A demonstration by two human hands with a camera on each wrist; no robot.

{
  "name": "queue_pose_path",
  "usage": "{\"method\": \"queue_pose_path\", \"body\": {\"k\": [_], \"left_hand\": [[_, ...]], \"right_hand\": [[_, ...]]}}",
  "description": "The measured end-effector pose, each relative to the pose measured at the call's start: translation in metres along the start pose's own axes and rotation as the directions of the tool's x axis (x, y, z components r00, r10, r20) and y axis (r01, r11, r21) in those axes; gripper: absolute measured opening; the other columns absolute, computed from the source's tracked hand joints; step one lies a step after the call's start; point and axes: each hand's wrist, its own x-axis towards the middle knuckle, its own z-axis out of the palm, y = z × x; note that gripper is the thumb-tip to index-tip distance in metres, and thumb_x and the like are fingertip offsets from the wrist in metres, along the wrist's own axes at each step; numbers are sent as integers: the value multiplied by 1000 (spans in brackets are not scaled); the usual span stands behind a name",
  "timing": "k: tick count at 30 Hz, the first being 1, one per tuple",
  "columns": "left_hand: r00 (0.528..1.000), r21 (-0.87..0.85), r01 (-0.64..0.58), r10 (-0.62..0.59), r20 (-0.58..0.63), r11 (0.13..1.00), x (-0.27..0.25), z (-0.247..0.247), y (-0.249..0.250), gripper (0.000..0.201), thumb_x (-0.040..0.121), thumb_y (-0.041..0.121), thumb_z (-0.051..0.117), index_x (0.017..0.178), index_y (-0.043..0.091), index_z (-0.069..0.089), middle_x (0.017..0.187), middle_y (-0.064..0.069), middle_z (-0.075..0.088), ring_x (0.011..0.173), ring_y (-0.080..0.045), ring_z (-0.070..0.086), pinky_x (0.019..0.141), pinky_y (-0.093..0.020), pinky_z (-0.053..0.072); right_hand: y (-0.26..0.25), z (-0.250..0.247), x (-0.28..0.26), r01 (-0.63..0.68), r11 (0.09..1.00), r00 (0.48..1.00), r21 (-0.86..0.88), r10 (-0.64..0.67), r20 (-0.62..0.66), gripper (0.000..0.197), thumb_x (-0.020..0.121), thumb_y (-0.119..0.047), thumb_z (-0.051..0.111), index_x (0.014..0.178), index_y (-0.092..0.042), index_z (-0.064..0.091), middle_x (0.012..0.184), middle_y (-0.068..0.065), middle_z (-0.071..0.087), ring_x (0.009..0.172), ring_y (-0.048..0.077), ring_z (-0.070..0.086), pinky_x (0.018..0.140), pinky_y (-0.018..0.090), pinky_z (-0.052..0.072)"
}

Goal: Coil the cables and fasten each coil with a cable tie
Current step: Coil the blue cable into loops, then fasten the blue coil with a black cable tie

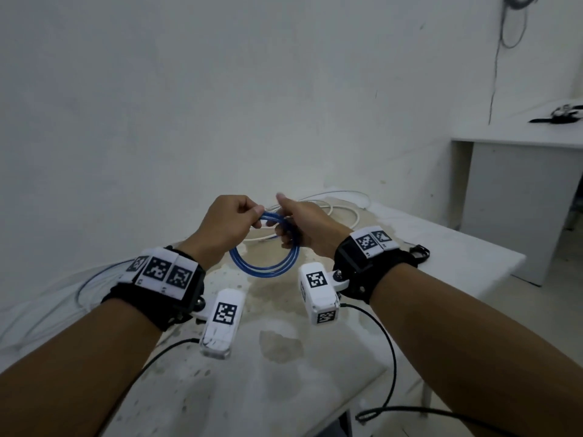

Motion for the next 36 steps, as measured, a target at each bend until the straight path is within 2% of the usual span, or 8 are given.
{"method": "queue_pose_path", "body": {"k": [3, 6, 11, 17, 21, 25, 30, 36], "left_hand": [[1000, -20, -4, 4, 2, 1000, -1, 5, -1, 26, 96, 23, 60, 75, 10, 69, 74, -7, 69, 50, -12, 42, 57, -29, 36], [1000, -31, 0, 1, 19, 1000, -2, 4, -1, 26, 96, 23, 59, 76, 9, 69, 75, -6, 69, 49, -8, 42, 55, -28, 35], [999, -22, 3, -2, 43, 1000, -6, -1, -1, 26, 97, 22, 57, 77, 11, 69, 74, -3, 68, 45, -2, 43, 55, -27, 35], [998, -55, 30, -26, 63, 998, -12, -3, -9, 25, 98, 21, 57, 77, 12, 68, 73, -3, 68, 42, -2, 40, 52, -26, 34], [998, -51, 36, -33, 59, 998, -13, -6, -13, 26, 97, 21, 57, 76, 11, 68, 72, -3, 68, 45, -9, 38, 50, -26, 35], [997, -69, 45, -41, 66, 997, -13, -7, -17, 26, 98, 20, 57, 76, 10, 68, 72, -3, 67, 42, -8, 37, 49, -26, 34], [996, -55, 46, -42, 77, 997, -15, -9, -16, 27, 98, 21, 56, 76, 9, 68, 72, -3, 67, 44, -7, 38, 51, -26, 35], [997, -65, 60, -57, 57, 996, -16, -21, -24, 26, 97, 22, 57, 81, 6, 70, 75, -10, 68, 52, -17, 38, 53, -29, 35]], "right_hand": [[10, -32, 4, -32, 892, 965, -450, -89, -245, 43, 97, -38, 50, 83, -1, 68, 76, 9, 71, 71, 26, 69, 70, 38, 59], [18, -76, -2, -230, 446, 927, -865, -171, -335, 18, 91, -18, 50, 85, -5, 63, 89, 9, 66, 88, 27, 67, 76, 34, 55], [36, -137, -15, -363, 109, 898, -926, -223, -378, 14, 91, -10, 47, 83, -13, 59, 96, 9, 70, 81, 25, 65, 67, 27, 48], [51, -159, -18, -342, -70, 933, -937, -145, -330, 18, 93, -12, 47, 90, -12, 65, 89, 2, 67, 72, 19, 58, 62, 23, 44], [54, -146, -4, -299, 25, 942, -954, -152, -299, 18, 87, -26, 60, 75, -12, 60, 89, 6, 70, 72, 21, 60, 64, 27, 47], [57, -115, 14, -194, 40, 979, -980, -62, -196, 41, 86, -50, 64, 89, -10, 71, 90, 4, 69, 84, 22, 66, 74, 32, 55], [76, -101, 25, -225, 25, 973, -974, -42, -226, 35, 90, -33, 63, 63, -12, 53, 76, 4, 62, 68, 21, 59, 63, 29, 50], [72, -100, 26, -221, 67, 975, -973, 37, -219, 43, 89, -37, 67, 58, -12, 51, 67, 3, 58, 62, 19, 55, 62, 28, 47]]}}
